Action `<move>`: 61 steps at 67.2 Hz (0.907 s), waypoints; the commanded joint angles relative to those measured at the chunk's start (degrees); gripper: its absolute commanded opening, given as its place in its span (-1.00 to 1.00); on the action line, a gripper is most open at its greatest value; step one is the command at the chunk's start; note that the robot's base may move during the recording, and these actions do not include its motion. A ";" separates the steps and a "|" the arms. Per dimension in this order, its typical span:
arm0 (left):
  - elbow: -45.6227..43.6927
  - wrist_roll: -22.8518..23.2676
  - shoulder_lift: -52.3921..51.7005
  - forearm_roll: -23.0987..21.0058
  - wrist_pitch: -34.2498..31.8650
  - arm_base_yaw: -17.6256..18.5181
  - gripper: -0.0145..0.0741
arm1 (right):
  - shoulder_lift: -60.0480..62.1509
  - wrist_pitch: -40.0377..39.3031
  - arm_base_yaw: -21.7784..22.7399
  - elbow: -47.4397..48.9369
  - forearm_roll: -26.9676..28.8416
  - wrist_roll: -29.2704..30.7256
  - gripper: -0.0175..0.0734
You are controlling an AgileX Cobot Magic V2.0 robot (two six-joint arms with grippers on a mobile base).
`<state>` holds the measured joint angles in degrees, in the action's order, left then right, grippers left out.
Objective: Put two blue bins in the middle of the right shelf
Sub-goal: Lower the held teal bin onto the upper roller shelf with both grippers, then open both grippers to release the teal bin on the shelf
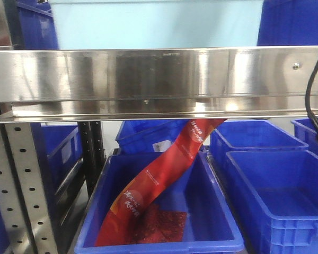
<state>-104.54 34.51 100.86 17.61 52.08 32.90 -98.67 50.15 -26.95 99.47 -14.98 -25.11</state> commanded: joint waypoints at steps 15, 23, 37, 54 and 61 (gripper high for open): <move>-7.76 -0.80 -1.23 0.94 6.09 0.46 0.41 | 4.73 0.62 -0.07 3.96 -1.36 0.10 0.57; -8.99 -4.45 -1.95 0.32 7.33 0.81 -0.06 | 5.29 3.40 -0.07 5.74 -1.36 0.10 0.42; -9.25 -8.37 -2.30 -3.05 9.53 0.81 -0.92 | 5.29 6.42 -0.07 6.19 -1.36 1.20 -0.70; -5.84 -12.22 -6.19 -7.18 6.06 1.95 -0.92 | 9.48 2.43 -0.91 2.61 -0.77 3.65 -0.98; 1.28 -12.22 -10.19 -7.18 -0.97 3.04 -0.92 | 14.24 -4.39 -1.08 -4.48 -0.77 3.77 -0.98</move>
<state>-107.50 22.48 93.68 10.98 56.43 35.01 -87.95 50.87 -27.93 98.73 -15.13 -22.06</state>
